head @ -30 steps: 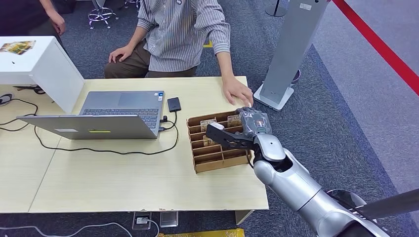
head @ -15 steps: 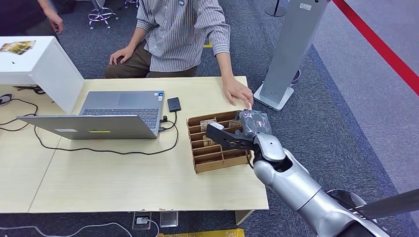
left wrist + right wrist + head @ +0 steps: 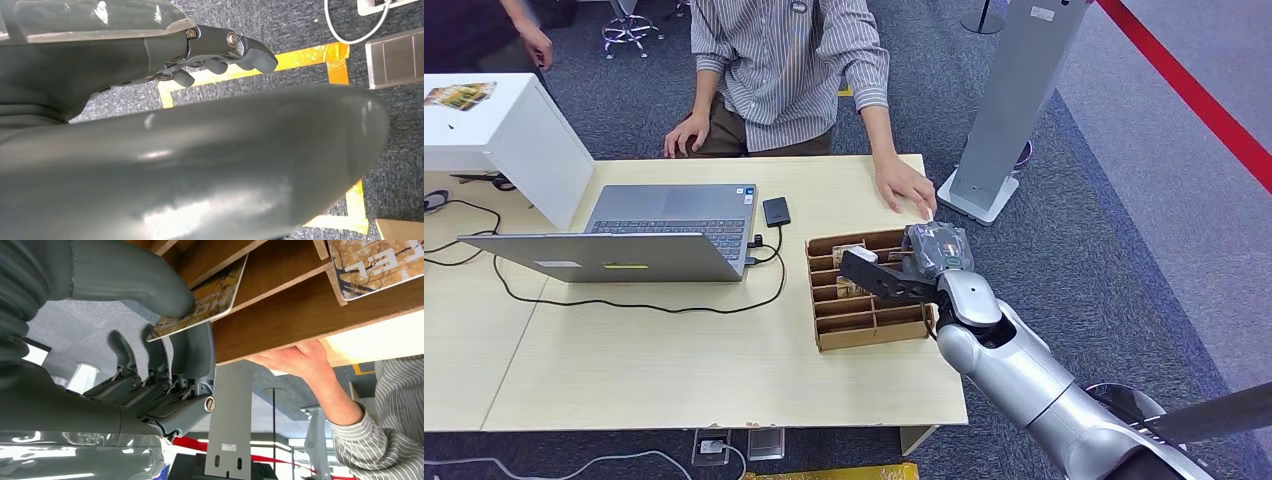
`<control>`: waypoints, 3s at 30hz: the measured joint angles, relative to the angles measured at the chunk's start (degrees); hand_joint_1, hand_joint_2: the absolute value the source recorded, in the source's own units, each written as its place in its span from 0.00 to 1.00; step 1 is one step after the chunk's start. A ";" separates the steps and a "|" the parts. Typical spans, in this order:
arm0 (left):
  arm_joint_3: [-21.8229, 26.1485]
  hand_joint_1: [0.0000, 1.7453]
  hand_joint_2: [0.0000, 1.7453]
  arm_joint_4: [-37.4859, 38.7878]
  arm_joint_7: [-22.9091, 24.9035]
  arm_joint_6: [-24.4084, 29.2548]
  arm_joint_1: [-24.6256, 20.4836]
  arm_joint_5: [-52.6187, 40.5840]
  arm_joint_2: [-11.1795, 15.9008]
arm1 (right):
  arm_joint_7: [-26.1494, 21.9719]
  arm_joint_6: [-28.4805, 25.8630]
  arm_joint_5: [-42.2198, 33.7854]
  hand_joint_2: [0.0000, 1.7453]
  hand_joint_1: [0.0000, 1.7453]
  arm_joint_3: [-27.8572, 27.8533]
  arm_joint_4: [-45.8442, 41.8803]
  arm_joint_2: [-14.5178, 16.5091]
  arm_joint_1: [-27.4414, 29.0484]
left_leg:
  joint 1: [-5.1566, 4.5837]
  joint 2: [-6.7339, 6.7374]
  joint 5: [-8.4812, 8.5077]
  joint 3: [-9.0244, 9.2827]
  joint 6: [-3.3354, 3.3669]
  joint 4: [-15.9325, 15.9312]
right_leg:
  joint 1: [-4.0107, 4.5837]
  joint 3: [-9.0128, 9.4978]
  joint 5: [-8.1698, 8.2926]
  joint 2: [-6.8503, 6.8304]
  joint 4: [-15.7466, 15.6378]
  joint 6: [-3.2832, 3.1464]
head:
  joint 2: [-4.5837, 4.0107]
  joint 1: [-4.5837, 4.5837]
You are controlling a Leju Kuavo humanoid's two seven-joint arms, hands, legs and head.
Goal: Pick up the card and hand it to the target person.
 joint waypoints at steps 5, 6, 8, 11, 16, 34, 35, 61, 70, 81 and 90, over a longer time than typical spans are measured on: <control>-0.01 0.00 0.00 0.01 -0.01 -0.15 0.00 -0.01 0.00 | 0.11 -0.21 0.07 1.00 1.00 -0.02 -0.14 0.00 -0.01 | 0.00 0.00 0.00 0.00 0.00 0.00 | 0.00 0.00 0.00 0.00 0.00 0.00 | -0.01 0.01; -0.02 0.00 0.00 0.00 -0.03 -0.25 0.00 -0.02 0.00 | 0.15 -0.21 0.07 1.00 1.00 -0.02 -0.15 0.00 -0.02 | 0.00 0.00 0.00 0.00 0.00 0.00 | 0.00 0.00 0.00 0.00 0.00 0.00 | -0.01 0.00; -0.03 0.00 0.00 -0.01 -0.09 -0.43 -0.01 -0.04 0.00 | 0.22 -0.21 0.07 1.00 1.00 -0.02 -0.16 -0.01 -0.01 | 0.00 0.00 0.00 0.01 0.00 0.00 | 0.00 0.00 0.00 0.00 0.00 0.00 | -0.01 -0.01; -0.03 0.00 0.00 0.00 -0.68 -0.63 -0.02 -0.05 0.00 | 0.28 -0.22 0.07 1.00 1.00 -0.02 -0.21 -0.03 -0.01 | 0.00 0.00 0.00 0.01 0.00 0.00 | 0.00 0.00 0.00 0.00 0.00 0.00 | 0.00 0.00; -0.03 0.00 0.00 -0.01 -1.20 -0.72 -0.03 -0.04 0.00 | 0.35 -0.39 0.07 1.00 1.00 -0.02 -0.27 -0.04 0.01 | 0.00 0.00 0.00 0.00 0.00 0.00 | 0.00 -0.01 0.00 0.00 0.00 0.00 | -0.01 0.00; -0.01 0.00 0.00 0.02 -0.52 -0.16 0.26 1.27 0.13 | 4.27 5.44 -11.76 1.00 1.00 -4.42 -18.94 -5.45 -0.41 | 0.00 0.00 0.00 0.02 0.00 0.01 | 0.00 -0.02 0.00 0.01 0.00 0.00 | -0.01 -0.02; -0.01 0.00 0.00 0.02 -0.52 -0.16 0.27 1.30 0.13 | 4.19 5.74 -12.21 1.00 1.00 -4.66 -20.49 -5.75 -0.41 | 0.00 0.00 0.00 0.02 0.00 0.01 | 0.00 -0.01 0.00 0.02 0.00 0.00 | 0.00 -0.03; -0.05 0.00 0.00 0.00 -0.67 -0.68 -0.41 0.50 -0.24 | -16.37 -20.18 1.81 1.00 1.00 -8.52 -12.84 -3.61 1.20 | 0.00 0.00 0.00 0.00 0.00 0.01 | 0.00 0.00 0.00 0.01 0.00 0.00 | 0.00 -0.01; -0.05 0.00 0.00 -0.01 -0.71 -0.69 -0.42 0.60 -0.24 | -17.17 -20.82 1.76 1.00 1.00 -8.89 -10.56 -2.51 1.34 | 0.00 0.00 0.00 -0.01 0.00 0.01 | 0.00 0.00 0.00 0.00 0.00 0.00 | -0.01 -0.02; -0.03 0.00 0.00 0.02 -2.28 -1.00 -0.22 1.91 -0.24 | -17.93 -21.97 -1.82 1.00 0.00 -8.84 -8.99 -1.45 1.34 | 0.00 0.00 0.00 -0.01 0.00 0.01 | 0.00 0.00 0.00 0.01 0.00 0.00 | -0.01 0.02; -0.01 0.00 0.00 0.01 -1.40 -0.06 0.02 3.44 -0.17 | -21.92 -22.19 -22.45 1.00 0.00 -8.91 -12.02 -1.49 4.43 | 0.00 0.00 0.00 0.00 0.00 0.01 | 0.00 -0.02 0.00 0.01 0.00 0.00 | -0.01 0.00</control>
